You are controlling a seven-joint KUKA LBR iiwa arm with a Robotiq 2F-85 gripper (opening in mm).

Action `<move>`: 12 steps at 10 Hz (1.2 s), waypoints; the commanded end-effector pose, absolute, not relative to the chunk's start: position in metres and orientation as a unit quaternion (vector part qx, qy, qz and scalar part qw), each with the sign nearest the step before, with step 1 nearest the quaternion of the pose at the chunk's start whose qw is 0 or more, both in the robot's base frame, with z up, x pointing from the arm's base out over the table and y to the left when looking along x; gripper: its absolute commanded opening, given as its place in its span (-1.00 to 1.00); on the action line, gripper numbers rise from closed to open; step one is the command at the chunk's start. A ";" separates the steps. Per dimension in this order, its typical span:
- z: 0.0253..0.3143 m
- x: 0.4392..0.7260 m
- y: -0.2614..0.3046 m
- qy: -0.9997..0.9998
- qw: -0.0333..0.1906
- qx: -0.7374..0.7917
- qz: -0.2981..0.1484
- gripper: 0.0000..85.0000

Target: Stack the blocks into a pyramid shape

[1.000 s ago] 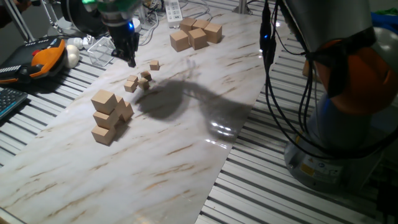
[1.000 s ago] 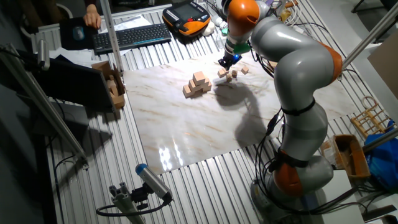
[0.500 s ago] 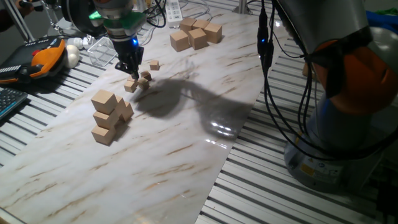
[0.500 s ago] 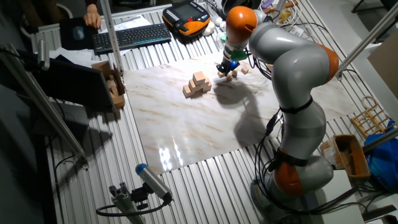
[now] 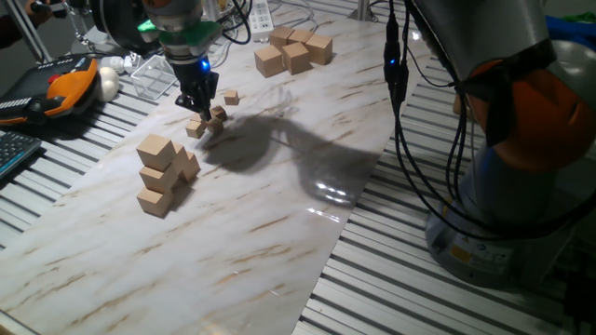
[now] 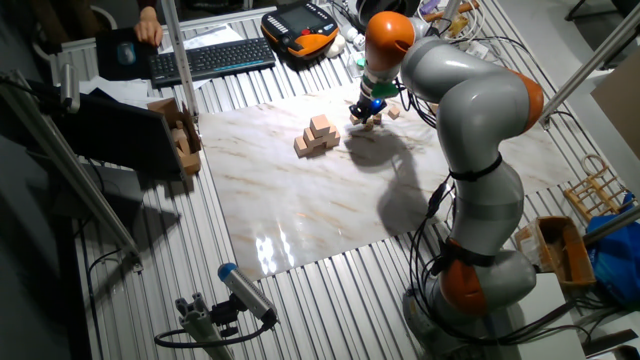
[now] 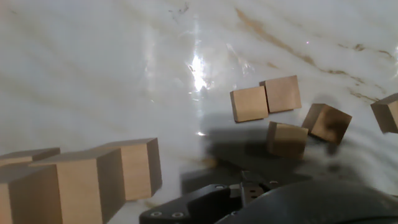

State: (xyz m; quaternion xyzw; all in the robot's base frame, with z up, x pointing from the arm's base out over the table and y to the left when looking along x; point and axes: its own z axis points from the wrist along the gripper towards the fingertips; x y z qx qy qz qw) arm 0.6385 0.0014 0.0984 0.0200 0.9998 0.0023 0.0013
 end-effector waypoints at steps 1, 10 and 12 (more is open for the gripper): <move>0.097 0.638 0.001 1.000 0.004 0.025 0.002 -0.20; 0.093 0.640 -0.004 0.999 0.021 0.037 -0.004 0.20; 0.094 0.641 -0.005 0.999 0.023 0.039 -0.004 0.20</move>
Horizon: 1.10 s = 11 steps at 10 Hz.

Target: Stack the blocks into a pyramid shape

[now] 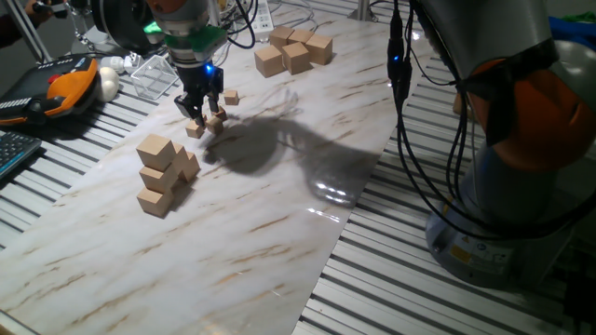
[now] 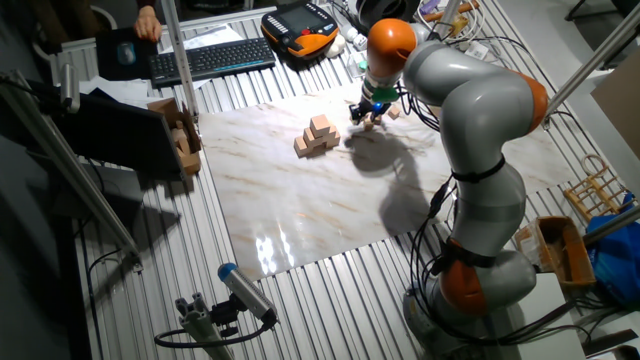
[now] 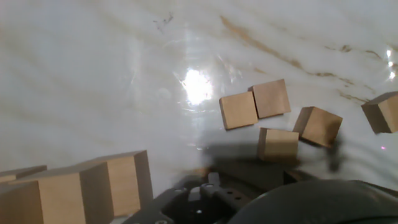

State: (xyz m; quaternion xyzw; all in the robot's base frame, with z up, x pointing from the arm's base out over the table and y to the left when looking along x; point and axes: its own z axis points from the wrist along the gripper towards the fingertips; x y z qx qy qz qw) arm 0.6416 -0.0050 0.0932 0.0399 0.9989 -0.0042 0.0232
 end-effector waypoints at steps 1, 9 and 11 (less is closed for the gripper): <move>0.091 0.642 -0.005 0.999 0.023 0.043 0.000 0.20; 0.105 0.651 0.001 0.980 -0.005 0.199 0.008 -0.20; 0.108 0.653 -0.001 0.963 -0.013 0.269 -0.001 -0.20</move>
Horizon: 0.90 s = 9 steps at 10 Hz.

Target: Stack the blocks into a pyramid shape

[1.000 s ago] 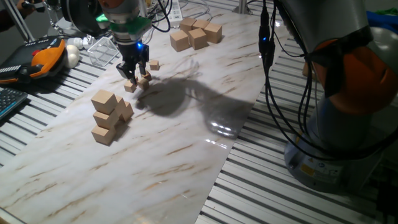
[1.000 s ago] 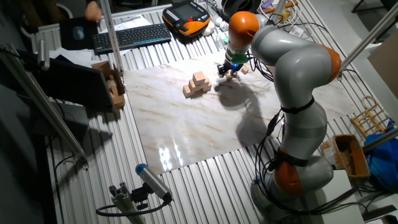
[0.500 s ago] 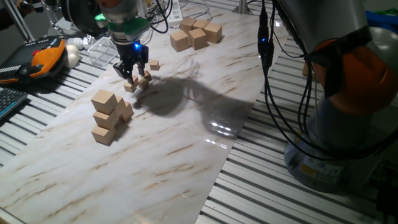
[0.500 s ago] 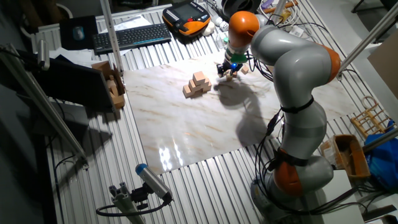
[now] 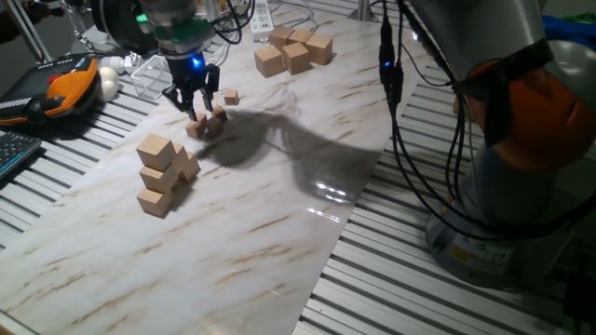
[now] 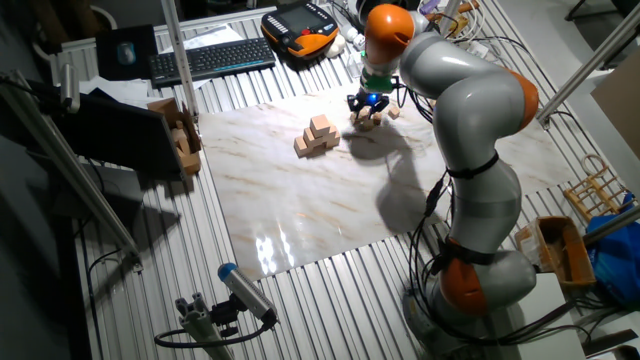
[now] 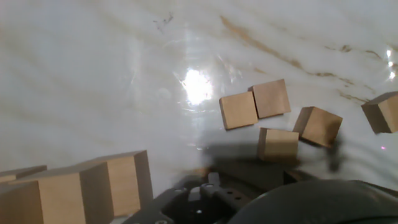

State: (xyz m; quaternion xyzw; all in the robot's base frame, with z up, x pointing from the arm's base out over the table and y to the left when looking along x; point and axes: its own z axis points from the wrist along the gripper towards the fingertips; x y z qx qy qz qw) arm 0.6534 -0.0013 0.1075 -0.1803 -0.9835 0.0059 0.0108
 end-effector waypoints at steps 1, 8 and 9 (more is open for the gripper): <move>0.108 0.654 0.000 -0.950 0.011 -0.313 0.008 -0.20; 0.110 0.654 0.002 -0.867 0.006 -0.498 -0.005 -0.20; 0.110 0.654 0.002 -0.859 0.004 -0.513 -0.008 -0.20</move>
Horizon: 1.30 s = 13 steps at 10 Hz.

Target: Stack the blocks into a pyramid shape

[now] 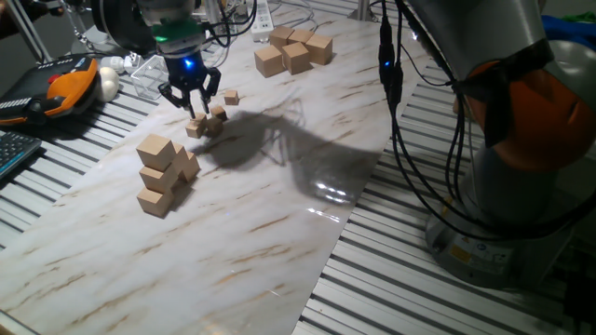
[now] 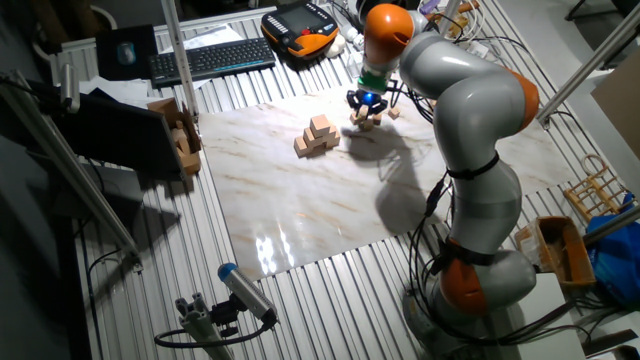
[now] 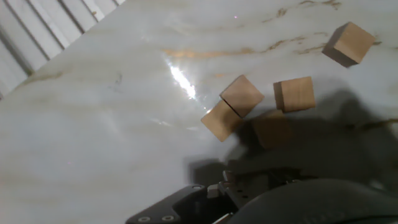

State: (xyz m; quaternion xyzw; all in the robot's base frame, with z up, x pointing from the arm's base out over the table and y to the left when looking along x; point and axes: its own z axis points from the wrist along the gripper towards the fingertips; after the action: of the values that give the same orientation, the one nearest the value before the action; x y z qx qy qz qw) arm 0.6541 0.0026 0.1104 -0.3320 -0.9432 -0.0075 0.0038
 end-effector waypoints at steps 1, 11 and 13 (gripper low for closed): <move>0.111 0.654 0.003 -0.851 -0.002 -0.525 -0.003 -0.20; 0.103 0.666 0.001 -0.815 -0.012 -0.579 -0.011 -0.20; 0.097 0.666 0.000 -0.809 -0.009 -0.587 -0.020 -0.20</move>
State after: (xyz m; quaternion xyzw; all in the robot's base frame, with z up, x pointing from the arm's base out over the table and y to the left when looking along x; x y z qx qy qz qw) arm 0.6671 0.0008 0.0974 -0.5300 -0.8477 -0.0199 -0.0078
